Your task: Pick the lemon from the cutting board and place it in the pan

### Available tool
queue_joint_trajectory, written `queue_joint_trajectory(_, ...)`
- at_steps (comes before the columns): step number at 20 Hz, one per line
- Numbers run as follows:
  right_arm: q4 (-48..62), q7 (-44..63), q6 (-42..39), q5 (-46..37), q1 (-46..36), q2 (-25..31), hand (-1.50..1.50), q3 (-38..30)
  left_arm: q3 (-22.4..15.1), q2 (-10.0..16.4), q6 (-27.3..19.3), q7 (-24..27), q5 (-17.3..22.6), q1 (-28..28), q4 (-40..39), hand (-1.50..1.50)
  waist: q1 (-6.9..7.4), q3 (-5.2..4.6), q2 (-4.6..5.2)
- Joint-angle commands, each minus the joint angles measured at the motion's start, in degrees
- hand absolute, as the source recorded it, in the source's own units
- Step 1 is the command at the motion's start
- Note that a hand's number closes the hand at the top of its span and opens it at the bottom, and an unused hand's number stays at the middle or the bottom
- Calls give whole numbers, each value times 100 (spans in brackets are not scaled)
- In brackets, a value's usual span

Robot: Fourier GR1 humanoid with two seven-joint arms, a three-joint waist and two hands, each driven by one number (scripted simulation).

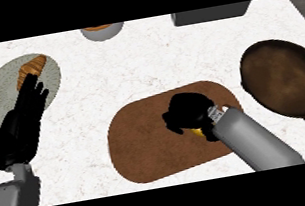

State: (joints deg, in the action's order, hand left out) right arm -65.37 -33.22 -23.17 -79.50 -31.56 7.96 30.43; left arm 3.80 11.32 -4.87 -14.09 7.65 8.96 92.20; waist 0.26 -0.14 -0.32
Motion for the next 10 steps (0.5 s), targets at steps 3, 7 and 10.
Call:
queue_joint_trajectory(3, 778, -461, 538, -97, -157, -81, 150, -352, 59, 25, 124, -363, 143, -186, 537, 0, 26, 15, 34)
queue_joint_trajectory(7, 10, -260, 363, -52, 413, -272, 150, -315, 130, -29, 118, -102, 36, 6, 6, 0, -26, 13, 25)
queue_joint_trajectory(10, -99, -448, 716, 120, 302, -238, 150, -643, -80, -261, 11, 48, -95, -274, 216, 0, -9, 15, 24)
